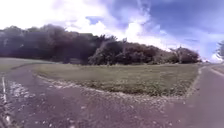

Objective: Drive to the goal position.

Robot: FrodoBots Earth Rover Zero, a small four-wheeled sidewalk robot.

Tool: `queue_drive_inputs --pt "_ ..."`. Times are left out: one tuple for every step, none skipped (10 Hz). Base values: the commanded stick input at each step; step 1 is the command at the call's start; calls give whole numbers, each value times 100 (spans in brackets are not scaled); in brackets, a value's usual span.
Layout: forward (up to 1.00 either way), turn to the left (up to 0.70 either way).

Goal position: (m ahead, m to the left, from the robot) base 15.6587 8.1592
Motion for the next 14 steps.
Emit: queue_drive_inputs --pt "100 40" --pt "100 40" --pt "100 40" --pt "100 40" --pt "100 40" --pt "100 40" --pt "100 40" --pt "100 40" --pt "100 40" --pt "100 40" --pt "100 40" --pt "100 40" --pt "100 40" --pt "100 40"
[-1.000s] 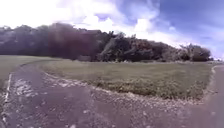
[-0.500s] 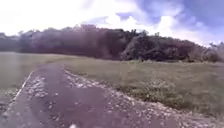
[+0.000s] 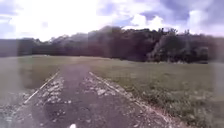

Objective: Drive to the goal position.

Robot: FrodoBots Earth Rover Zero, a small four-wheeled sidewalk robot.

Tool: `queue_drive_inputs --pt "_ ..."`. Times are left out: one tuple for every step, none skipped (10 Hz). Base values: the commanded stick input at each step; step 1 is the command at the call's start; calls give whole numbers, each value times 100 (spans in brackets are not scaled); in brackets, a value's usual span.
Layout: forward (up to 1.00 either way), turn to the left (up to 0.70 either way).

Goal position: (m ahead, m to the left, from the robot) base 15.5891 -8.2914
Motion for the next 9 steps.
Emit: queue_drive_inputs --pt "100 40" --pt "100 40" --pt "100 31" --pt "100 6" --pt "100 0" --pt "100 0" --pt "100 0" --pt "100 0" --pt "100 0"
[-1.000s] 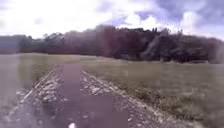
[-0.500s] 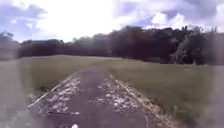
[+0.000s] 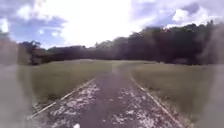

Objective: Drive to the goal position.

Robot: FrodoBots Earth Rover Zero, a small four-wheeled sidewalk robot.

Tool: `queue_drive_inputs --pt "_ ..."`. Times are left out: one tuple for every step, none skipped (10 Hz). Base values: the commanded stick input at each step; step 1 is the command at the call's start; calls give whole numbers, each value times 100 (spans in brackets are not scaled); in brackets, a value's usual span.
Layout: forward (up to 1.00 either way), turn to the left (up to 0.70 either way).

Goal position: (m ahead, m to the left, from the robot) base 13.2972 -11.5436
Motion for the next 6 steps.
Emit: queue_drive_inputs --pt "100 0" --pt "100 -15" --pt "100 -40" --pt "100 -40" --pt "100 -40" --pt "100 -40"
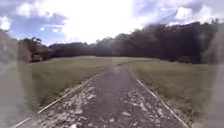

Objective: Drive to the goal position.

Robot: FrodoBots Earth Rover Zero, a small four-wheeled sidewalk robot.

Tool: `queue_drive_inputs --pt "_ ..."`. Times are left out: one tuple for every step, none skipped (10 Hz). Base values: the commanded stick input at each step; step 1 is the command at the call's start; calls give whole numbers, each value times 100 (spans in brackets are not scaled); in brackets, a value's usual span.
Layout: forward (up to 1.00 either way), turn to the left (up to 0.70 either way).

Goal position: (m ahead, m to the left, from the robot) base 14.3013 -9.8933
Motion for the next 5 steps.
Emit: queue_drive_inputs --pt "100 -40" --pt "100 -33" --pt "100 -6" --pt "100 0" --pt "100 0"
